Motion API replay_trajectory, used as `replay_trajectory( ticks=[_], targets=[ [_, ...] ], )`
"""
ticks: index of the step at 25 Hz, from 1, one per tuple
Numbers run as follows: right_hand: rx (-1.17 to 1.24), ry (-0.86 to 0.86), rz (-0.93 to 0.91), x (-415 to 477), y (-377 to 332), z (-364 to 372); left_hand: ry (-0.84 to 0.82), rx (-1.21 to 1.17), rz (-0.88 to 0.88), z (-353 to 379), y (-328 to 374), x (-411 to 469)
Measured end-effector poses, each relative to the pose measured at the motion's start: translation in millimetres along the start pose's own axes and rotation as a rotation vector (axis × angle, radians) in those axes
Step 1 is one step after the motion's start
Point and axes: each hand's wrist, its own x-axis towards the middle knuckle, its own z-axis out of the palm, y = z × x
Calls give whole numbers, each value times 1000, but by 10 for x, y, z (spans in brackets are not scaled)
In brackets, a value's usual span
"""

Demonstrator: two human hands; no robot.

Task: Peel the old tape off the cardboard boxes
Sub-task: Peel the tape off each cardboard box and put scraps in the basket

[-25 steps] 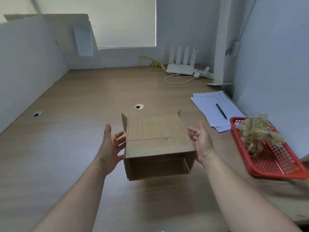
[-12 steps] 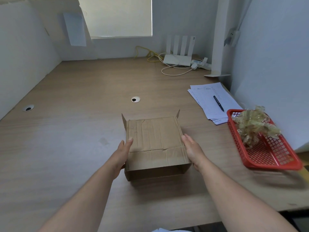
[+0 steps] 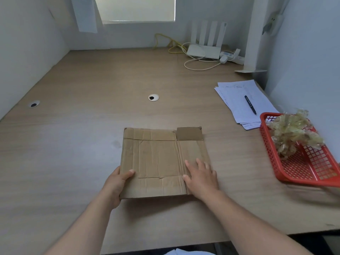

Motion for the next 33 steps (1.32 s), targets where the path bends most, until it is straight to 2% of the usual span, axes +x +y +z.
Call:
replay_trajectory(
  ticks=[2, 4, 5, 7, 9, 11, 14, 17, 21, 25, 28, 30, 31, 33],
  targets=[
    [-130, 43, -52, -87, -3, 112, 157, 280, 95, 1, -130, 41],
    [-175, 56, -79, -131, -3, 187, 333, 726, 221, 41, -249, 76],
    [-183, 54, -80, -136, 0, 198, 360, 917, 297, 100, -301, 80],
    [-188, 65, -78, -124, -18, 168, 257, 1168, 436, 244, -368, 93],
    [-186, 112, -104, -69, -52, 144, 148, 1338, 453, 355, -443, 126],
    [-117, 125, -156, 53, -114, 140, 163, 1421, 450, 395, -526, 165],
    [-74, 75, -262, 406, -266, 160, 245, 1458, 482, 405, -612, 184],
    [-148, 35, -316, 716, -327, 210, 298, 1413, 533, 422, -645, 160],
    [-190, 108, -323, 796, -269, 336, 330, 1414, 562, 422, -682, 196],
    [-156, 40, -312, 808, -293, 286, 302, 1408, 526, 406, -675, 222],
    [13, -36, -340, 800, -209, 53, 227, 1407, 483, 388, -598, 261],
    [198, 103, -237, 628, -32, -65, 104, 1301, 471, 300, -491, 261],
    [269, 216, -115, 503, 85, -91, 78, 1202, 470, 228, -446, 254],
    [292, 322, 184, 212, 299, -87, 189, 1043, 451, 91, -408, 212]
  ],
)
